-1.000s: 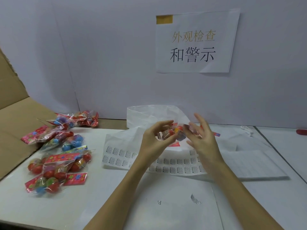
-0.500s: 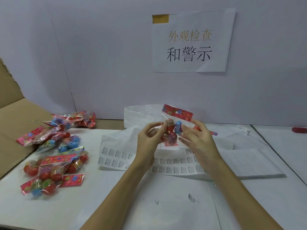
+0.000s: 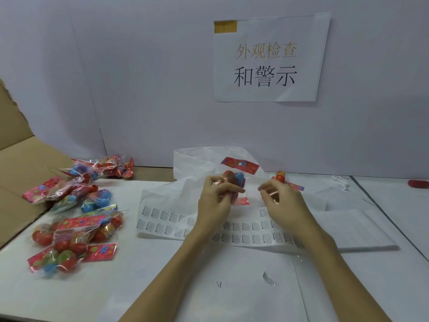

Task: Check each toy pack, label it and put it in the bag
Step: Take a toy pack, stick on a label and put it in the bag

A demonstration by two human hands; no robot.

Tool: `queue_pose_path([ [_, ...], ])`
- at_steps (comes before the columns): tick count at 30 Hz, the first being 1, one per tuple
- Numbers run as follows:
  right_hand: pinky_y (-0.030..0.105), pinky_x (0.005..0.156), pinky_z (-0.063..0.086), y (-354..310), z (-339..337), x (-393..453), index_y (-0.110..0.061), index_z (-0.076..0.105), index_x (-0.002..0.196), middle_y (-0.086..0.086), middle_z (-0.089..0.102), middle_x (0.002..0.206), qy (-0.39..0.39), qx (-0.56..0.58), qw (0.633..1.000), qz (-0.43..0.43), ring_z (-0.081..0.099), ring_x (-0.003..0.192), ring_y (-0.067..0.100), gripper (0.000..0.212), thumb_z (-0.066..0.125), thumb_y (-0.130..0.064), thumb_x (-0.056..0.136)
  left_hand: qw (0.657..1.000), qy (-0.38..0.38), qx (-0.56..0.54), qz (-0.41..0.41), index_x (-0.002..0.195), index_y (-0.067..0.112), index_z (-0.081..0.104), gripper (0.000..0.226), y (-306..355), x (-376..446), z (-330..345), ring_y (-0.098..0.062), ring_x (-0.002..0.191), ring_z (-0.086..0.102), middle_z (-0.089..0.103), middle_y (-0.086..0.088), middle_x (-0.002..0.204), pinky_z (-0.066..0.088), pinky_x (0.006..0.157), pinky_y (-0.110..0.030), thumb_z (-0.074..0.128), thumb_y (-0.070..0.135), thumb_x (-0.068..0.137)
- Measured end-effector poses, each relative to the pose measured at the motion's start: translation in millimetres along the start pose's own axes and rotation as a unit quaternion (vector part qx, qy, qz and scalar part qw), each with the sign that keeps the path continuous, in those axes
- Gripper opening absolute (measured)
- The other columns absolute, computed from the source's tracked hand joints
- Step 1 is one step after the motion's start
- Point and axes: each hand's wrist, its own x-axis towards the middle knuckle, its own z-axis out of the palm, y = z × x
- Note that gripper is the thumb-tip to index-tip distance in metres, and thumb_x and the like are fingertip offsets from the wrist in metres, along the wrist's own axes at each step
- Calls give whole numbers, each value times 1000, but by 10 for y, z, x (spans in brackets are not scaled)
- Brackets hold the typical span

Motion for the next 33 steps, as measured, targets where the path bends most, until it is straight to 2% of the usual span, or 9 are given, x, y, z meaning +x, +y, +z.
queue_pose_path([
  [2,28,86,52,22,-56,-13,-30,69,111,-8,66,114,-97,-37,994,25,64,105,11,16,60,-22,101,998,-19,55,37,98,29,80,29,-20,-17,28,-1,104,60,46,7,126,54,95,-28,65,4,97],
  [4,30,89,49,21,-109,-31,-37,67,114,-6,56,121,-181,-76,980,39,59,113,14,28,59,-16,96,992,-39,92,78,115,20,76,25,-66,-26,58,-11,107,59,39,1,132,51,99,-25,67,5,97],
  [6,28,89,46,31,-137,-47,-40,63,118,-5,52,125,-212,-108,971,37,55,116,14,38,59,-11,94,987,-57,115,99,123,16,72,29,-105,-37,81,-20,110,56,34,-2,135,49,102,-25,72,9,94],
  [11,24,92,47,58,-89,-44,-36,66,117,-9,61,121,-174,-63,982,25,58,119,11,28,65,-13,100,968,-95,179,146,110,25,75,18,-178,-73,75,-15,130,32,31,5,143,28,105,-4,77,27,92],
  [15,18,91,46,58,-6,-29,-34,71,118,-14,69,121,-128,-1,992,0,61,116,6,28,66,-13,99,955,-80,225,177,106,21,76,13,-181,-61,45,-20,131,34,38,-2,145,40,106,-24,76,27,94],
  [20,21,98,48,96,50,-17,-34,72,115,-13,71,120,-114,15,993,-13,62,114,4,24,68,-16,98,962,-75,210,157,99,20,79,6,-163,-32,-23,-21,125,36,42,-1,141,42,101,-26,75,23,95],
  [26,-1,86,42,151,66,-2,-34,79,114,-23,72,111,-83,28,994,-61,60,102,-17,29,71,-11,96,955,-78,231,169,105,17,78,11,-222,-10,-18,-26,128,37,44,-6,145,45,100,-33,70,22,99],
  [29,1,84,45,179,58,10,-32,81,110,-26,71,107,-78,54,994,-53,59,96,-24,31,71,-7,96,955,-81,232,167,105,16,77,11,-254,7,-20,-27,127,37,44,-7,145,45,101,-36,69,21,100],
  [33,16,88,55,202,21,38,-37,85,84,-19,76,111,-89,60,994,-20,67,104,-4,50,62,6,94,952,-85,238,173,103,15,77,11,-284,17,-14,-28,126,38,44,-8,144,44,102,-37,68,21,100],
])
